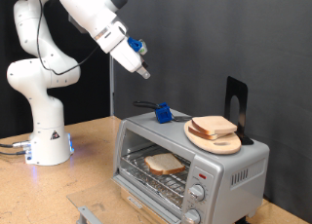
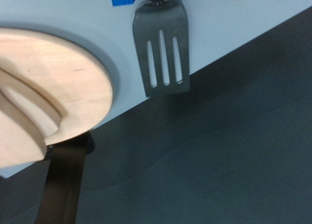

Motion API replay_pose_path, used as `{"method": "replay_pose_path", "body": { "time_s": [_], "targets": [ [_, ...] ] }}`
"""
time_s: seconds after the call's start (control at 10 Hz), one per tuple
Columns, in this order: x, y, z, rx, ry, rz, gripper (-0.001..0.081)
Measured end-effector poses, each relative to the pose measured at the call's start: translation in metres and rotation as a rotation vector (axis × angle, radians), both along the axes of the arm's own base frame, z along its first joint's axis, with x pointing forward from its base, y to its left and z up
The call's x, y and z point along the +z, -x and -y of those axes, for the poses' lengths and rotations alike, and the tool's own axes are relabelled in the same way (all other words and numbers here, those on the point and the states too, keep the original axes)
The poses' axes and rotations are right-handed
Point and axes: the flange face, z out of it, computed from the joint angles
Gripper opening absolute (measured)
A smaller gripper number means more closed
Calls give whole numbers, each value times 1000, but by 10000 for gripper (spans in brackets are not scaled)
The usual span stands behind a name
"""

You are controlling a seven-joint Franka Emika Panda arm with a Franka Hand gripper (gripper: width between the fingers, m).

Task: Make a piece of toast with the oven

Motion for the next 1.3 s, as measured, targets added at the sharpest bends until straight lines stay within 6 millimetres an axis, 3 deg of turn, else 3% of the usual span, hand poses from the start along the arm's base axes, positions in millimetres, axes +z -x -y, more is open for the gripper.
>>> {"method": "replay_pose_path", "body": {
  "time_s": [0.4, 0.7, 1.0, 1.3],
  "targets": [
    [0, 4, 9, 44, -18, -4, 800],
    [6, 23, 51, 154, -61, -4, 800],
    [6, 31, 58, 149, -68, -2, 800],
    [10, 46, 103, 52, -125, 53, 800]
  ]
}}
